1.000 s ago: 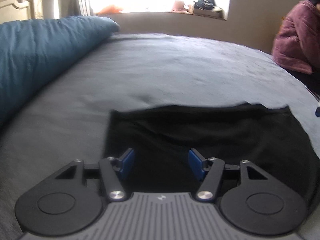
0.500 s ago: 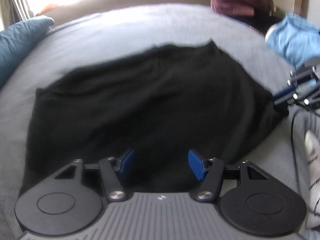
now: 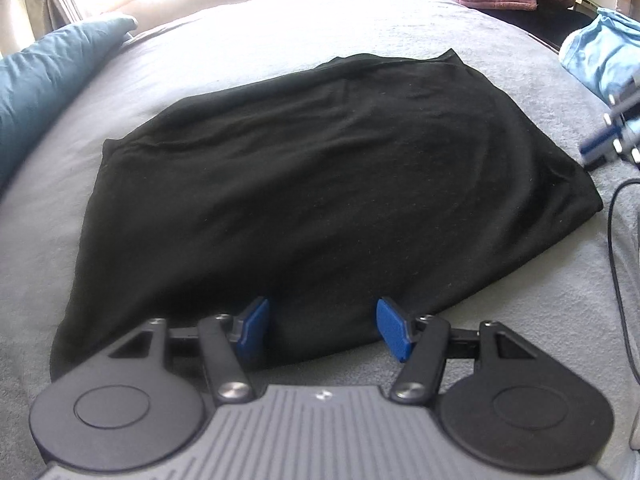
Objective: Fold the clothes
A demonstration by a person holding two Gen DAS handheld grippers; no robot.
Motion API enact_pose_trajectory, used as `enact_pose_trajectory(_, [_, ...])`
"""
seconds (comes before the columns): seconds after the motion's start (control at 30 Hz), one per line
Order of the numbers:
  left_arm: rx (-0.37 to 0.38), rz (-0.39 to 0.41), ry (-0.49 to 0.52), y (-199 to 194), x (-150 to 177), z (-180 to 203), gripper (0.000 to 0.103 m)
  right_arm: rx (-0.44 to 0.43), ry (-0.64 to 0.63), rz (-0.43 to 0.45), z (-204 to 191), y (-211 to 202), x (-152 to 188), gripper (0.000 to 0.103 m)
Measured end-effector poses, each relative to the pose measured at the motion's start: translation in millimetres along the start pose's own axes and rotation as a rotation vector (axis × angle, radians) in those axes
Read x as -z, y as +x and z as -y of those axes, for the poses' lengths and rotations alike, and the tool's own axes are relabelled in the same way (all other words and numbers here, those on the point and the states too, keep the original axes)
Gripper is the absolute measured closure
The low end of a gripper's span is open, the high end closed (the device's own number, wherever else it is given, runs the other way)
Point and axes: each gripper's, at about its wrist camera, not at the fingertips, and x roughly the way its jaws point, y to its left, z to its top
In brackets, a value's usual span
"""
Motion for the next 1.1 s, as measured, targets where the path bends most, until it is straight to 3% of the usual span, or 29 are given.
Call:
enact_pose_trajectory(0.13, [-0.009,-0.006,-0.004,-2.6,0.4,3.5,0.042,0.058,0.026,0.094,3.4,-8.5,-17.0,0.087])
enact_pose_trajectory(0.4, [-0.01,-0.011,-0.026,-4.5,3.5,1.2,0.042,0.045,0.069,0.118,7.4,18.1,-19.6,0.08])
enact_pose_trajectory(0.43, [-0.01,-0.011,-0.027,-4.6,3.4,1.3,0.042,0.042,0.07,0.121,7.6,22.1,-17.9,0.082])
enact_pose_trajectory(0.5, [-0.01,-0.01,-0.027,-5.2,3.8,0.9,0.042,0.038,0.115,0.124,10.6,21.7,-17.7,0.098])
enact_pose_trajectory(0.87, [-0.006,-0.01,-0.034,-2.9,6.1,-2.7,0.042,0.064,0.33,0.065,35.7,19.1,13.4,0.103])
enact_pose_trajectory(0.97, [-0.009,-0.013,-0.036,-2.2,5.1,-2.8,0.041,0.084,0.306,0.121,33.8,5.9,8.3,0.103])
enact_pose_trajectory(1.1, [-0.017,-0.016,-0.035,-3.2,4.3,-1.2,0.041,0.032,0.272,0.25,27.7,-10.6,-9.0,0.101])
